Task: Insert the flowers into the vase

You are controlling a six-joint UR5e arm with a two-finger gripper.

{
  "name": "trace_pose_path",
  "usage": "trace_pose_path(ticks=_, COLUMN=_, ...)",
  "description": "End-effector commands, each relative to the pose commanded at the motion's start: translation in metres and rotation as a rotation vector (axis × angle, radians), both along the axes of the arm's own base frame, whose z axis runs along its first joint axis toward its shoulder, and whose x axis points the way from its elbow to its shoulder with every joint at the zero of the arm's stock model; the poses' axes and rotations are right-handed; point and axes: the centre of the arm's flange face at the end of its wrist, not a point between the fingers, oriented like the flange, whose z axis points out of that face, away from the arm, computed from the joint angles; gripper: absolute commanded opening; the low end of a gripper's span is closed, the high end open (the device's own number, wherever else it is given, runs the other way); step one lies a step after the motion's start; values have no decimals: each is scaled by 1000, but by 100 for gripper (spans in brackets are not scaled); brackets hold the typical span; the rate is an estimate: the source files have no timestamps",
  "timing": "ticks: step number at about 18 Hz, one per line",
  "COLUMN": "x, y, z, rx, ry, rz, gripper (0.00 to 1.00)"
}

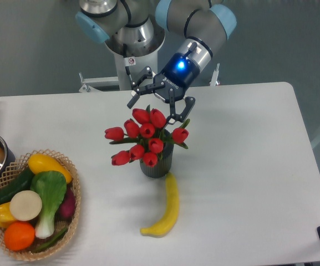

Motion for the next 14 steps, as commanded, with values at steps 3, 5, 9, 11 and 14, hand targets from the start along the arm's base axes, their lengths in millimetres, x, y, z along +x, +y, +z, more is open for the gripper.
trace_pose_path(ticks=3, x=3, y=-10, z=3, rx=-40, ry=31, rz=28, gripper=100)
trace_pose_path(ticks=5, x=6, y=-14, z=8, rx=-79, ry=66, rz=45, gripper=100)
trace_pose_path(ticks=9, x=10, y=-26, z=15, rx=-227, ry=163, rz=97, gripper=100)
trace_pose_path(ticks=11, x=12, y=-31, z=19, rx=-293, ry=206, rz=121, gripper=100)
trace_pose_path(ticks=14, x=12, y=-37, z=27, rx=-350, ry=254, rz=151, gripper=100)
